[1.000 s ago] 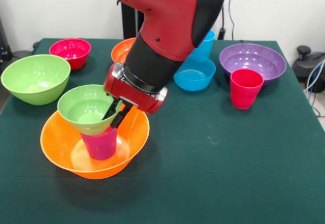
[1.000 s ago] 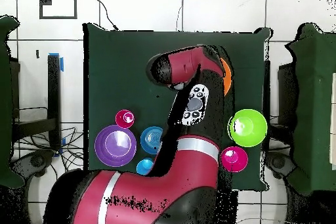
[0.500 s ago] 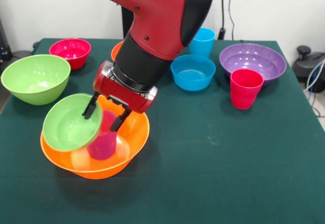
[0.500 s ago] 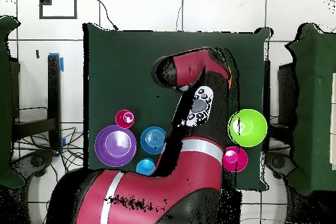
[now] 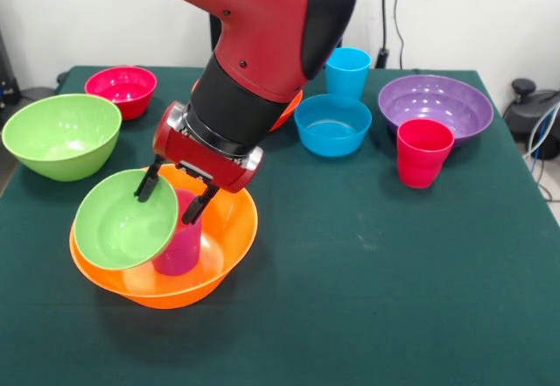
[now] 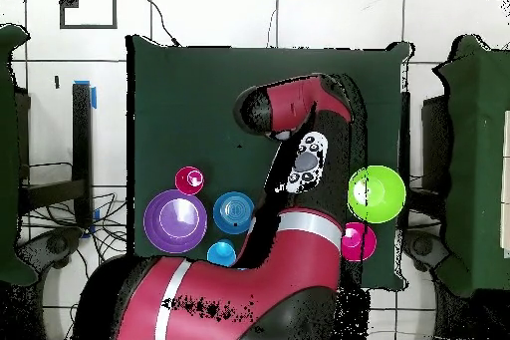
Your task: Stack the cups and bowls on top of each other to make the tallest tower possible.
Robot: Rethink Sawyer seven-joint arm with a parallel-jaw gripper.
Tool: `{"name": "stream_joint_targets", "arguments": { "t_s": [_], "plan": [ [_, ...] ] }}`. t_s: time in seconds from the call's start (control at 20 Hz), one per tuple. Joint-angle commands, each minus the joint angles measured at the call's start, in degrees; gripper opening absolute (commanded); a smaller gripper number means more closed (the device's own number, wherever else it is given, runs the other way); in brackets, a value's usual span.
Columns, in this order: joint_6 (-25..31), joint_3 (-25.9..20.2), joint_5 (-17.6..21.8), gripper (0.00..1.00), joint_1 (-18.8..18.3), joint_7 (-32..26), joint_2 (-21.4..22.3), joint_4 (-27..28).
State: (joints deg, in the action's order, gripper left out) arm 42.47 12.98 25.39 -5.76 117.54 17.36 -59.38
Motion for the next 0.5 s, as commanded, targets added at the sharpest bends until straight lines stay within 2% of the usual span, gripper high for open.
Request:
{"name": "stream_joint_targets", "arguments": {
  "t_s": [0.05,0.4,0.45,0.5],
  "plan": [
    [1.97,-4.17,0.88,1.00,-0.19,-2.61,-2.63,-3.51],
    [0.97,-4.33,1.49,1.00,0.09,-3.18,-2.75,-2.81],
    [1.92,-4.20,0.91,0.00,0.05,-2.46,-2.76,-3.02],
    [2.19,-4.16,0.69,0.00,0.05,-2.11,-2.78,-3.07]
  ]
}}
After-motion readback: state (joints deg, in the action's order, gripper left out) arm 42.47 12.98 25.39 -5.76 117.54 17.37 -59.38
